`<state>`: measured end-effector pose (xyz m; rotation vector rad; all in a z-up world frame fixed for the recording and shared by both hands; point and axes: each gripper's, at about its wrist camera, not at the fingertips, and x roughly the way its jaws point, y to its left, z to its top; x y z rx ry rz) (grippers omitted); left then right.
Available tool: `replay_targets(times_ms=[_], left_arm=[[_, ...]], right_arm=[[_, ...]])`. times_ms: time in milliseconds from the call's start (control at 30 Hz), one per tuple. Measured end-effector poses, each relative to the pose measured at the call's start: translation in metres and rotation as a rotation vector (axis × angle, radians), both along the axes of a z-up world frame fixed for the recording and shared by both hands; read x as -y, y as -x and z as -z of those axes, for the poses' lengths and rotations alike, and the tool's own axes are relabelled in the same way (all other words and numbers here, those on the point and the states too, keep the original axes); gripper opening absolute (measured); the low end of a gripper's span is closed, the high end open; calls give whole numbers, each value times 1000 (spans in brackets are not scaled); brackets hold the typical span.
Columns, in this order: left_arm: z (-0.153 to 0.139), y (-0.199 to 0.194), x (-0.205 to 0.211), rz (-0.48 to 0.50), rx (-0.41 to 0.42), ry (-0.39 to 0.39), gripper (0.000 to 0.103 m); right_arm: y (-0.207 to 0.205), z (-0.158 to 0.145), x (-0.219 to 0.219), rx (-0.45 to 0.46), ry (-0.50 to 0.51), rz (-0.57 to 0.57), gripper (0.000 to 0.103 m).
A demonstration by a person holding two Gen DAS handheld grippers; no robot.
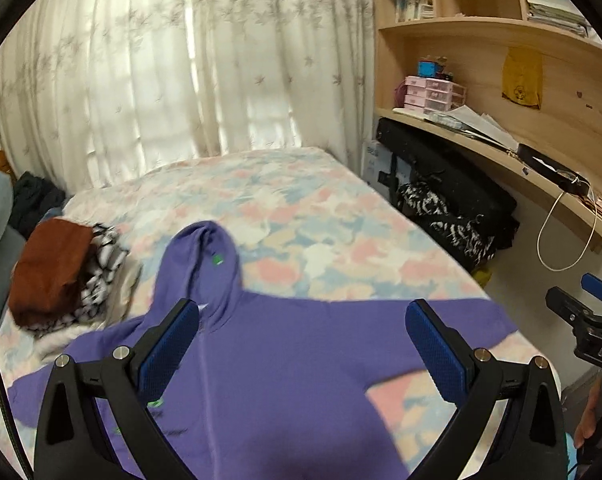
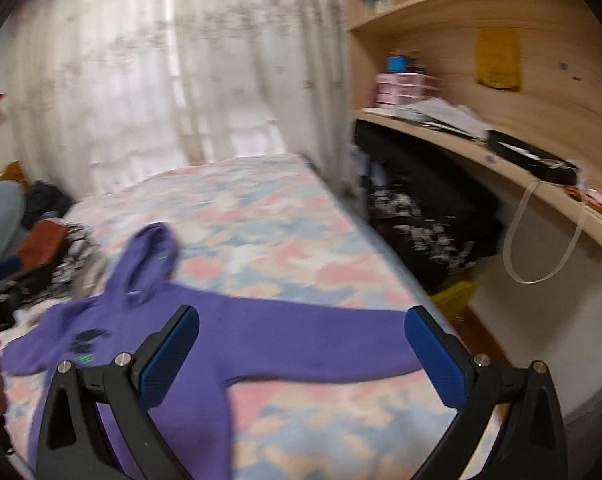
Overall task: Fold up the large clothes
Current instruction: 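Reach the right gripper to a hoodie sleeve cuff and close on it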
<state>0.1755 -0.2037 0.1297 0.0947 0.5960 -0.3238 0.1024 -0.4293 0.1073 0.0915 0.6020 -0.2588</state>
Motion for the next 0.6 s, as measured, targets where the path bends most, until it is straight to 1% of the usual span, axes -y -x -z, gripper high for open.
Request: replay_targets(times_ms=[67, 133, 200, 233, 300, 367, 467, 567, 600], left_arm=[[8, -12, 19, 10, 0, -5, 102], [25, -27, 43, 18, 6, -22, 102], [46, -41, 60, 18, -10, -43, 102], [59, -49, 69, 21, -28, -47, 102], [91, -60, 80, 11, -74, -47, 102], [120, -72, 90, -11, -114, -48, 102], [170, -89, 104, -42, -185, -52, 102], [208, -99, 114, -61, -243, -68, 102], [216, -101, 116, -66, -257, -76, 102]], right_arm=[[-6, 8, 27, 14, -26, 31, 103], [-17, 26, 61, -8, -110, 71, 103], [-23, 47, 87, -39, -195, 98, 103], [-28, 63, 102, -62, -240, 117, 103], [-30, 90, 123, -94, -293, 150, 101], [-33, 119, 141, -125, -332, 186, 97], [-31, 162, 165, -160, -441, 222, 85], [-30, 203, 189, -186, -552, 272, 82], [-30, 214, 195, -190, -582, 290, 81]])
